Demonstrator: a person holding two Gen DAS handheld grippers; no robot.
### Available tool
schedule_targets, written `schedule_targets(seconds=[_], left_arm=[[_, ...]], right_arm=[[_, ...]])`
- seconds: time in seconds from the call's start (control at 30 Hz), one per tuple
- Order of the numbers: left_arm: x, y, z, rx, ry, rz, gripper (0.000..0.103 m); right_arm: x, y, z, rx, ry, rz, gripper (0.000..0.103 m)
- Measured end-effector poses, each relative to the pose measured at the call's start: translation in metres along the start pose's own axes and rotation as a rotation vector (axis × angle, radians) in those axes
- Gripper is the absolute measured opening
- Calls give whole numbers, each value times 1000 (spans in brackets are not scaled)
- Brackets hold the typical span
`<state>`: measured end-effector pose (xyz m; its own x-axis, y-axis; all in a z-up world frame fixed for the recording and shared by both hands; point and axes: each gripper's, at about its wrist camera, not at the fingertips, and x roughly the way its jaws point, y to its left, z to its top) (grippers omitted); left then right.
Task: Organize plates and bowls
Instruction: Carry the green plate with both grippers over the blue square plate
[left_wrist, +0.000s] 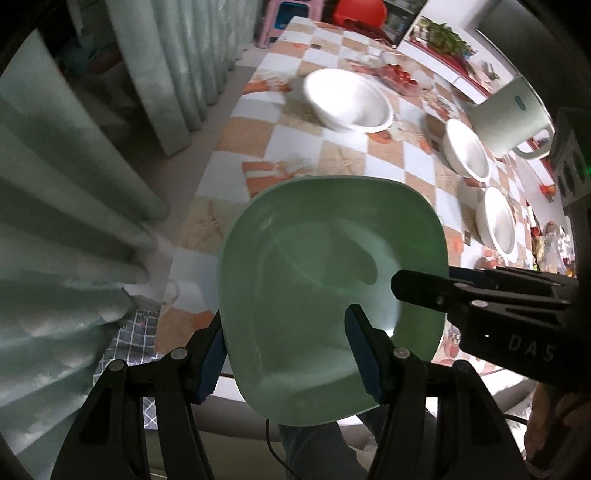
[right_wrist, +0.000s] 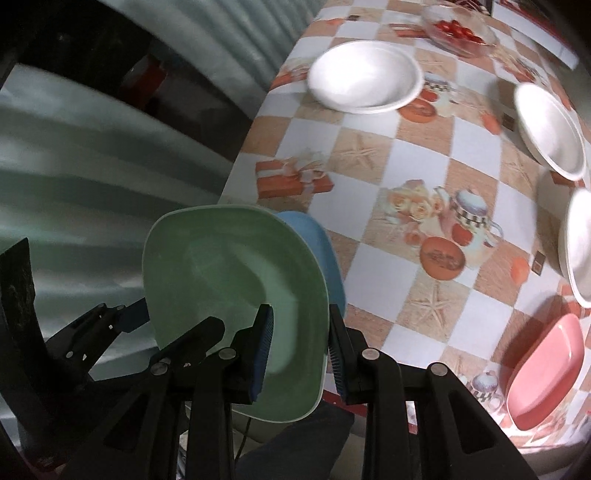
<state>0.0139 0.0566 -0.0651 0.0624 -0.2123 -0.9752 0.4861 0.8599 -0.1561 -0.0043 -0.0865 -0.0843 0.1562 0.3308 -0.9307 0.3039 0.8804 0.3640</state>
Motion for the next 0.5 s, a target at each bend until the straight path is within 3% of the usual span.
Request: schedule_targets(seconds=[0.5], left_arm=[[25, 17, -6, -40, 38, 11, 65]], right_arm=[[33, 11, 13, -39, 55, -47, 32]])
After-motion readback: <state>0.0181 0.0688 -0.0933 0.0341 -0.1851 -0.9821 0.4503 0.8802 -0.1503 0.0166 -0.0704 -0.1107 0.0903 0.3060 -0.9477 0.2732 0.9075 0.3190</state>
